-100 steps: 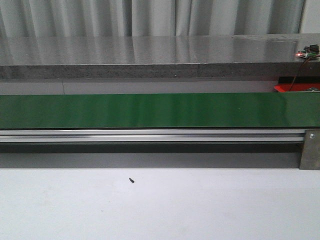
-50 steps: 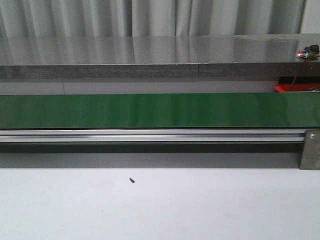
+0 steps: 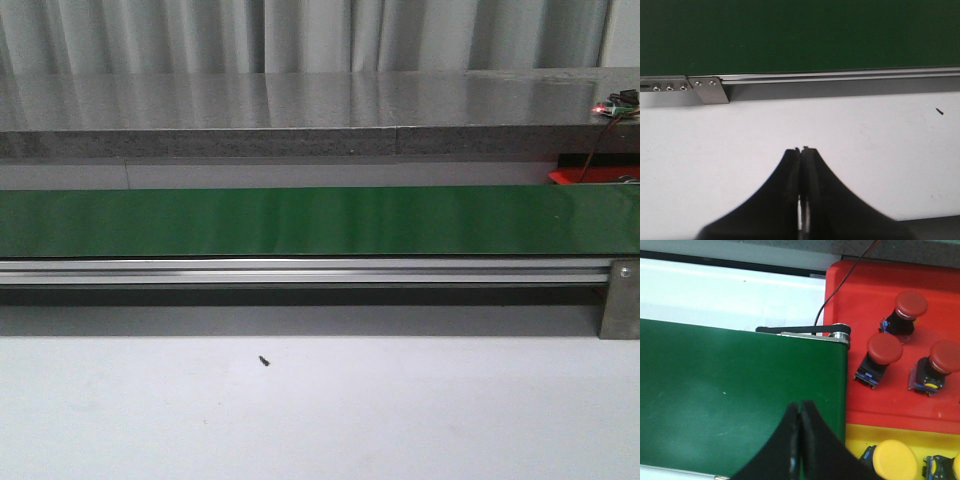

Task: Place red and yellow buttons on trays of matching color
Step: 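Move the left gripper over the yellow buttons and grasp one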

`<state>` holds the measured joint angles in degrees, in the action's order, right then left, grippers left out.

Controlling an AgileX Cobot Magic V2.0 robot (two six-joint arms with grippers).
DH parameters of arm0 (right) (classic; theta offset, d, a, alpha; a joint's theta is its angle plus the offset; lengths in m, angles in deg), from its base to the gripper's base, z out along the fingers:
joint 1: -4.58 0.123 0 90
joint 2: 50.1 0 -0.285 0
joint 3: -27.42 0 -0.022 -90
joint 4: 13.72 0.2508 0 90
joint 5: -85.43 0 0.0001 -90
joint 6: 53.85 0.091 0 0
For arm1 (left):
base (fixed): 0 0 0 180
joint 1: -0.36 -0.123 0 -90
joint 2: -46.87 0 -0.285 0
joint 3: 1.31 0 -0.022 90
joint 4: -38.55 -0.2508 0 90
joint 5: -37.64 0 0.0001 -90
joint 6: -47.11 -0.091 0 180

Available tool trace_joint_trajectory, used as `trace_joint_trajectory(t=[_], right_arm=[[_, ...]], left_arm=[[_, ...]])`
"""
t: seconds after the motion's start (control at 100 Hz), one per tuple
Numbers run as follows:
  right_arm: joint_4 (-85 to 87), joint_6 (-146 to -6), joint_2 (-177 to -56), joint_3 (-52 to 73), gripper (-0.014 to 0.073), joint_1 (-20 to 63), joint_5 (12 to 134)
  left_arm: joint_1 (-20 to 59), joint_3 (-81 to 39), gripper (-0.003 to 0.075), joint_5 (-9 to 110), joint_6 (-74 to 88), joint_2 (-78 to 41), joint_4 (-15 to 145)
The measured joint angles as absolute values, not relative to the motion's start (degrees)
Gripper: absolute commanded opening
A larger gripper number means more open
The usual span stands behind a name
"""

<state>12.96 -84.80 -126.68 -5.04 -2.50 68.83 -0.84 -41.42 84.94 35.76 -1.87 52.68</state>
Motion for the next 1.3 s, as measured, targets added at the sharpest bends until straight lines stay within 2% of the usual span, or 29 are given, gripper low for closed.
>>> trace_joint_trajectory(t=[0.4, 0.76, 0.99, 1.3], right_arm=[[14.47, -84.80, -113.53, -13.88, -0.0057, 3.29, 69.53], [15.43, -84.80, -98.37, -19.15, -0.0057, 3.40, 67.27], [15.43, -84.80, -95.11, -20.23, -0.0057, 3.40, 66.23], [15.43, -84.80, -95.11, -20.23, -0.0057, 3.40, 66.10]], left_arm=[[-0.84, -41.42, -0.0020, 84.94, 35.76, -1.87, 52.68], [-0.84, -41.46, -0.0020, 84.94, 35.76, -1.87, 52.68], [-0.98, -41.46, -0.0020, 84.94, 35.76, -1.87, 52.43], [-10.27, -34.63, -0.0020, 85.16, 36.84, -8.20, 52.08]])
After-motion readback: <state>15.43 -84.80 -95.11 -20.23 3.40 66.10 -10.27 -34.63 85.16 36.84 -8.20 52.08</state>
